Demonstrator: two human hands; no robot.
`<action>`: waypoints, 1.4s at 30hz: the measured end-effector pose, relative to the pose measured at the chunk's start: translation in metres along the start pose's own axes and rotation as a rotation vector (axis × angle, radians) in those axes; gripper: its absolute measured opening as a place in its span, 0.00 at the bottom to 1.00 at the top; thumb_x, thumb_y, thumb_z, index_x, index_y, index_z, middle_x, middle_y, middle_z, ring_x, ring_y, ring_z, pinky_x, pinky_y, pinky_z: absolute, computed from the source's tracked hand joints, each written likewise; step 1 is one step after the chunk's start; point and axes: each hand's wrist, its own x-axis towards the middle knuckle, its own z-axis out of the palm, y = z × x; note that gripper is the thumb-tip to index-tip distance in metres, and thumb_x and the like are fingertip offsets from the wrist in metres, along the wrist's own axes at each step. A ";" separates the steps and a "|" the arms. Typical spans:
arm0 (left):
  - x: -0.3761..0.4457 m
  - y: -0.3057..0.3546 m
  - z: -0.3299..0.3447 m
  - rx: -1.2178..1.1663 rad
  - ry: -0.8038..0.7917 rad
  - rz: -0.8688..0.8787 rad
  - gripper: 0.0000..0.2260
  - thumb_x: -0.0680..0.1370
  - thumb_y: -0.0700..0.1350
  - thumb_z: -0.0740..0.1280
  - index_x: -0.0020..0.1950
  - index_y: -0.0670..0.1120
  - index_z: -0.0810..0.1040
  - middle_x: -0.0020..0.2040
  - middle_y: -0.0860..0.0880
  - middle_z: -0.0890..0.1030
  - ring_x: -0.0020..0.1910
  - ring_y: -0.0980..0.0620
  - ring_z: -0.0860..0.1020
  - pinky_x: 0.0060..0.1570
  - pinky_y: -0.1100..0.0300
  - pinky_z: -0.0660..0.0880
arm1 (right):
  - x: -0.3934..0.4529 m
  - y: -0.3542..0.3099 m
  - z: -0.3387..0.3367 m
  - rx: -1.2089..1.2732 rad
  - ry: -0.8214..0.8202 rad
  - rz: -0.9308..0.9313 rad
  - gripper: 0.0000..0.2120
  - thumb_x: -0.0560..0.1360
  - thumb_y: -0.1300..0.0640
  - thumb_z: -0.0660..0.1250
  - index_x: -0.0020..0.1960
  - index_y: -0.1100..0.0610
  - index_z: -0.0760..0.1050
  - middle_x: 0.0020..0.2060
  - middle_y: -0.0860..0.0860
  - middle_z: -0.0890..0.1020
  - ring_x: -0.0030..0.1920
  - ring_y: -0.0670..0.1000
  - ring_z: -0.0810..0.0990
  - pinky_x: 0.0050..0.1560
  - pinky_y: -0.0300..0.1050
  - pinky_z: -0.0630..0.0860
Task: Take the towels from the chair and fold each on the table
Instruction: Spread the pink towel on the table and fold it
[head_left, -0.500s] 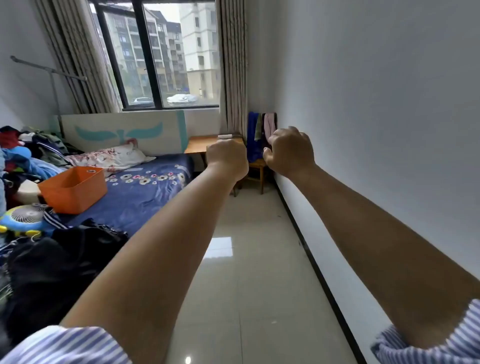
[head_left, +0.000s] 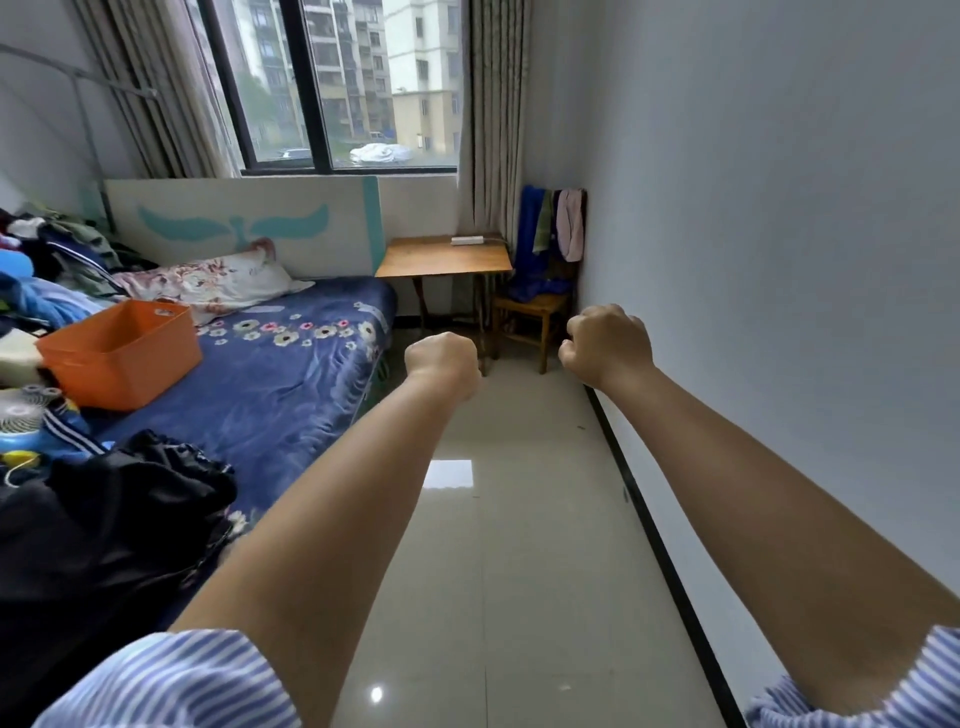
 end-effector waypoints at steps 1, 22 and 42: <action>0.021 0.000 -0.001 -0.005 -0.005 -0.014 0.13 0.80 0.44 0.60 0.62 0.43 0.76 0.62 0.44 0.77 0.62 0.44 0.75 0.57 0.56 0.72 | 0.021 0.006 0.009 0.012 -0.003 -0.002 0.14 0.77 0.58 0.55 0.54 0.64 0.76 0.54 0.60 0.77 0.56 0.59 0.73 0.54 0.49 0.70; 0.525 -0.047 0.029 -0.021 0.030 -0.013 0.13 0.79 0.44 0.58 0.60 0.41 0.75 0.57 0.43 0.77 0.55 0.45 0.76 0.41 0.58 0.67 | 0.491 0.052 0.185 0.027 0.018 -0.017 0.14 0.77 0.55 0.57 0.55 0.61 0.76 0.52 0.56 0.79 0.53 0.55 0.75 0.54 0.47 0.72; 1.038 -0.007 0.106 -0.002 -0.020 0.032 0.12 0.79 0.41 0.57 0.58 0.44 0.77 0.50 0.47 0.77 0.44 0.49 0.72 0.26 0.64 0.59 | 0.937 0.166 0.371 0.047 -0.026 0.021 0.17 0.77 0.54 0.57 0.62 0.61 0.73 0.58 0.57 0.77 0.60 0.57 0.73 0.59 0.51 0.71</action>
